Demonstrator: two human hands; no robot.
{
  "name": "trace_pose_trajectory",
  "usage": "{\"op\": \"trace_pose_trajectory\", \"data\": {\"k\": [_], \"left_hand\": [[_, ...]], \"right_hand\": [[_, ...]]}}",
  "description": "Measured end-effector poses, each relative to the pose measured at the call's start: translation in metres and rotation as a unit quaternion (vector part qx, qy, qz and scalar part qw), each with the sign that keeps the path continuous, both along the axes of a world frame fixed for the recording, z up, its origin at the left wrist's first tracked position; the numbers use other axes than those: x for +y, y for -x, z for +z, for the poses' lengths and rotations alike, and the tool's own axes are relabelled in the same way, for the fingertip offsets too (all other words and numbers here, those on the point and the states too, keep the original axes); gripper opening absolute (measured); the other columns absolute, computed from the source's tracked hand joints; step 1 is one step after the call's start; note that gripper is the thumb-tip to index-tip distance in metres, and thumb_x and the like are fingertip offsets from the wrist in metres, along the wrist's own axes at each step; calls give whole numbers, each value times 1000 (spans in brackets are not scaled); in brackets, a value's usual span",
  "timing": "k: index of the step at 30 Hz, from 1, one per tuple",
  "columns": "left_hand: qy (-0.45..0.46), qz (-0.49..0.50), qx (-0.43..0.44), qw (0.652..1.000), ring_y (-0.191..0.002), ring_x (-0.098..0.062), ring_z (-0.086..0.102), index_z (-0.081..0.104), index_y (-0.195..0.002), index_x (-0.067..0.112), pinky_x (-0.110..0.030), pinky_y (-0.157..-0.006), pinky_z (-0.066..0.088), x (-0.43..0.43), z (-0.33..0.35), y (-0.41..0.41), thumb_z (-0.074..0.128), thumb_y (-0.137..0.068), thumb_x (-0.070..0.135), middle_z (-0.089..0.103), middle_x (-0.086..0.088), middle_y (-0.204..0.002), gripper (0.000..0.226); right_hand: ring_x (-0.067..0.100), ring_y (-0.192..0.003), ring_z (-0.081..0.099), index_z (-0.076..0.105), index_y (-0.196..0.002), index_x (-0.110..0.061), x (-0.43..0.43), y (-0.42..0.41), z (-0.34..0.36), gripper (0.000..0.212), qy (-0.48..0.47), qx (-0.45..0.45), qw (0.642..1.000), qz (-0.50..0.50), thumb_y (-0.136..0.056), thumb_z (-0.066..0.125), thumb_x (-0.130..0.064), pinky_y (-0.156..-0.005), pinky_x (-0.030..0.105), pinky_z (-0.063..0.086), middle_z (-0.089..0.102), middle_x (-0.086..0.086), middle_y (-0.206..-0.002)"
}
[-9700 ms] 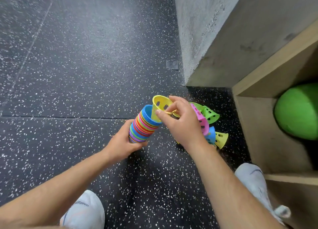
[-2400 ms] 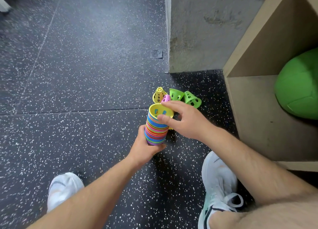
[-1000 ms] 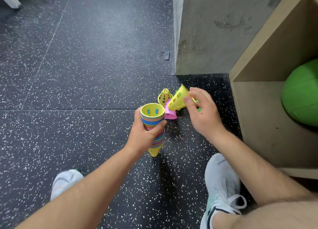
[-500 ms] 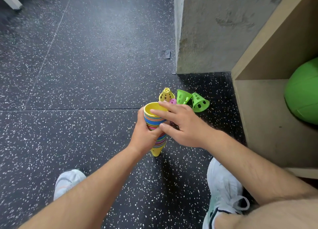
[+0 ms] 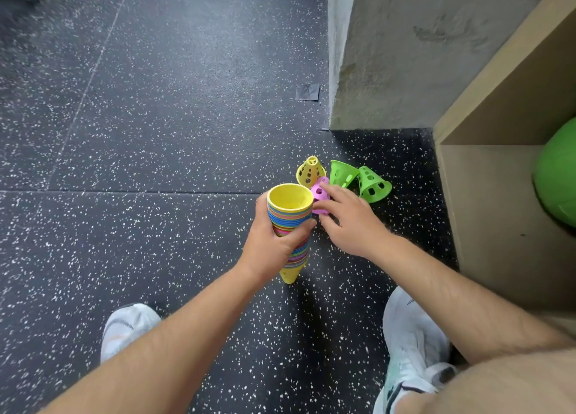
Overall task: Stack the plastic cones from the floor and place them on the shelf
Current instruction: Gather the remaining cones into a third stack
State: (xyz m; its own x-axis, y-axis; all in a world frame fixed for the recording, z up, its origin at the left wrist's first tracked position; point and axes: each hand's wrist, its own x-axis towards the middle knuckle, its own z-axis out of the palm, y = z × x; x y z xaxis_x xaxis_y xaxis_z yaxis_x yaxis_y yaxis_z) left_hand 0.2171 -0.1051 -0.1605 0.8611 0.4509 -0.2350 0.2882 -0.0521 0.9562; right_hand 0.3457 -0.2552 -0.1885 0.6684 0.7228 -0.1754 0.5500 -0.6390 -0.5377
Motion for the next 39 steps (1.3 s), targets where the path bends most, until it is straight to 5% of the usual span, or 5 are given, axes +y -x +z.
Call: {"op": "trace_pose_trajectory", "data": {"k": [7, 13, 22, 36, 39], "left_hand": [[7, -4, -1, 1000, -96, -3, 68, 44, -125, 32, -25, -91, 56, 4, 0, 1, 86, -84, 22, 70, 22, -101, 59], [25, 13, -3, 1000, -88, 1, 68, 44, -126, 28, -16, -80, 54, 4, 4, 1, 85, -85, 22, 70, 12, -102, 58], [11, -8, 10, 1000, -99, -5, 69, 43, -130, 31, -31, -96, 55, 4, 3, 1, 87, -84, 30, 70, 15, -106, 64], [21, -9, 7, 1000, -92, -6, 71, 45, -126, 39, -24, -84, 57, 0, 4, -7, 86, -83, 22, 71, 20, -103, 62], [27, 4, 21, 999, -90, -3, 70, 46, -127, 32, -20, -85, 55, 4, 4, -9, 85, -86, 19, 72, 20, -100, 58]], "right_hand": [[15, -147, 26, 47, -147, -21, -1, -2, -8, 47, 29, -38, 999, 14, -101, 50, -34, -117, 48, 29, 33, -10, -160], [13, -118, 51, 60, -124, -11, -4, -13, 22, 69, -135, -40, 986, -92, -76, 79, -56, -105, 21, 37, 57, 0, -126], [14, -100, 65, 61, -126, -21, 11, -23, 83, 66, -310, 39, 925, -216, -74, 71, -60, -92, 35, 53, 68, -5, -114], [-5, -118, 56, 59, -134, -36, 35, -17, 68, 66, -134, 226, 965, 18, -77, 67, -69, -102, 22, 45, 59, -20, -132], [1, -114, 58, 62, -130, -28, 42, -44, 56, 58, -163, 133, 977, -27, -86, 54, -64, -98, 24, 46, 62, -15, -125]]}}
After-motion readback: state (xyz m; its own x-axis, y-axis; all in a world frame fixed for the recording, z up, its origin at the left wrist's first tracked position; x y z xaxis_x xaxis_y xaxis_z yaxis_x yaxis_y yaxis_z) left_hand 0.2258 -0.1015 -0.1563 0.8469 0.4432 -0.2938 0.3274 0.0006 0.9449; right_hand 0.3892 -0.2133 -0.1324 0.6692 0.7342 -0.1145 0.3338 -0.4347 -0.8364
